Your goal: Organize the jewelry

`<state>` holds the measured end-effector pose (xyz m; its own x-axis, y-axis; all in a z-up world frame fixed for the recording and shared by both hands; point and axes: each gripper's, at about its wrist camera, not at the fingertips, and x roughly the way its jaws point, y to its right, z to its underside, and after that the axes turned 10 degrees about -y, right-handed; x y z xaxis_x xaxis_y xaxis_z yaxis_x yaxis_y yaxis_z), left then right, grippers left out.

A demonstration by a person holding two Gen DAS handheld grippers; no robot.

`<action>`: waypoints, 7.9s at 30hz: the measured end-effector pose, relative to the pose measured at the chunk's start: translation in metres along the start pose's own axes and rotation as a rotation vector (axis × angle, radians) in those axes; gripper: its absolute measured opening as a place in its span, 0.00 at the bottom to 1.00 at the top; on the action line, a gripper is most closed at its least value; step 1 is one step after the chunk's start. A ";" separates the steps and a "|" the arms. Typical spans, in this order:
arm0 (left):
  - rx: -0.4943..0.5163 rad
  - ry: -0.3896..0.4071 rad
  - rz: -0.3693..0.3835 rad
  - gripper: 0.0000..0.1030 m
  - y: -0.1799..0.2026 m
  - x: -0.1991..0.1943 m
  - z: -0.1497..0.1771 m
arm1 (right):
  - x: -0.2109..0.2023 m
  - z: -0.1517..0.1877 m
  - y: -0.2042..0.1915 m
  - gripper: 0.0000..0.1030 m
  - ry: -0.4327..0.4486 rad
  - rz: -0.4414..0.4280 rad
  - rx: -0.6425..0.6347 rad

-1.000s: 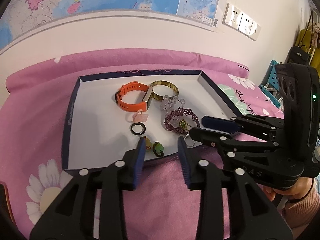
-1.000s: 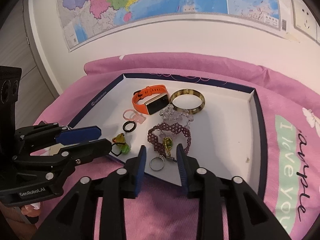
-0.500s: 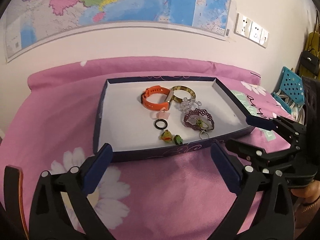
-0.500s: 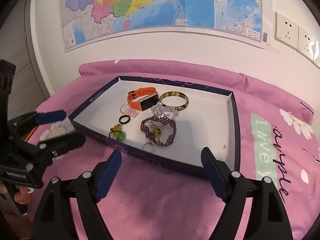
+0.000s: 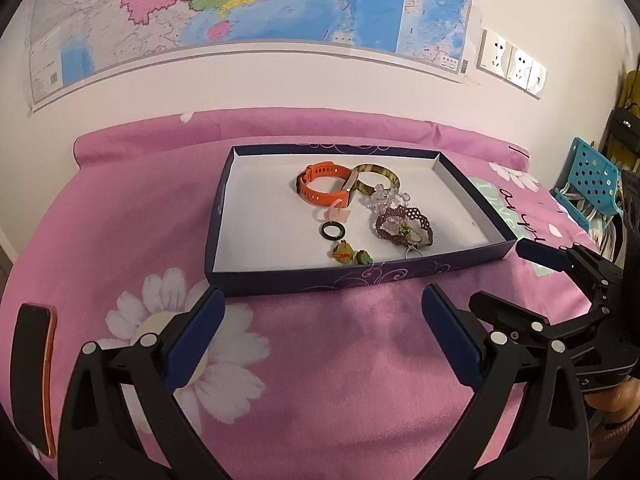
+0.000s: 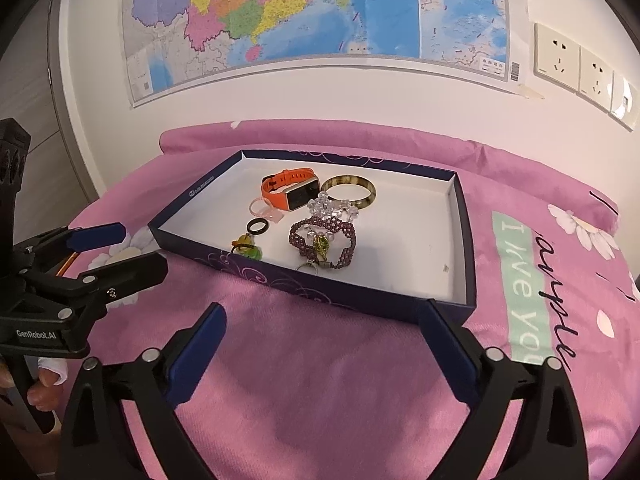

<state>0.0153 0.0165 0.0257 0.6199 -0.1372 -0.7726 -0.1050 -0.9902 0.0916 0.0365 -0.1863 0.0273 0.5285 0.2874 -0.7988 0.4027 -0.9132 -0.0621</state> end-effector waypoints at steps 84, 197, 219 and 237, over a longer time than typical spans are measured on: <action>-0.002 -0.036 -0.094 0.94 0.006 -0.005 0.024 | -0.012 0.023 -0.007 0.93 -0.002 -0.020 0.062; 0.000 -0.062 -0.095 0.94 0.005 0.002 0.025 | -0.009 0.021 -0.002 0.93 -0.008 -0.017 0.070; 0.001 -0.068 -0.096 0.94 0.004 0.004 0.022 | -0.009 0.018 -0.003 0.93 -0.005 -0.017 0.069; -0.007 -0.064 -0.085 0.94 0.002 0.003 0.022 | -0.009 0.019 -0.002 0.93 -0.018 -0.011 0.046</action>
<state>-0.0005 0.0144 0.0094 0.5752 -0.0513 -0.8164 -0.0484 -0.9984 0.0287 0.0170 -0.1926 0.0233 0.5105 0.2928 -0.8085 0.3733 -0.9225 -0.0983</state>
